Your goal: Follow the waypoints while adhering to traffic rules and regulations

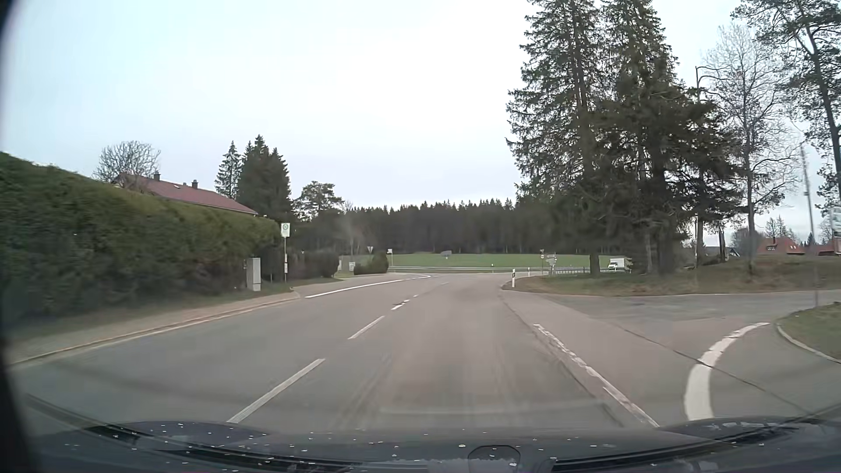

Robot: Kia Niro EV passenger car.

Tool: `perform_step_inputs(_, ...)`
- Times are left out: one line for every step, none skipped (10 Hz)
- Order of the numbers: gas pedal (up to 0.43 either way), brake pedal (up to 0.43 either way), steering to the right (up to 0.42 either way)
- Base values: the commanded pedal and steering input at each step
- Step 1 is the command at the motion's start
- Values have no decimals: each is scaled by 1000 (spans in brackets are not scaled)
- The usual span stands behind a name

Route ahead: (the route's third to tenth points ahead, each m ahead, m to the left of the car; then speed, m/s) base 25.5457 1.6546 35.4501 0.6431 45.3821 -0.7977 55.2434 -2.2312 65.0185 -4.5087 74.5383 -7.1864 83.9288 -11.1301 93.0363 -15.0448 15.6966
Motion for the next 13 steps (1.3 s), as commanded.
perform_step_inputs(79, 0, 3)
perform_step_inputs(79, 0, 3)
perform_step_inputs(79, 0, 3)
perform_step_inputs(79, 0, 4)
perform_step_inputs(87, 0, 4)
perform_step_inputs(87, 0, 5)
perform_step_inputs(87, 0, 7)
perform_step_inputs(98, 0, 10)
perform_step_inputs(98, 0, 14)
perform_step_inputs(98, 0, 17)
perform_step_inputs(98, 0, 20)
perform_step_inputs(98, 0, 21)
perform_step_inputs(110, 0, 21)
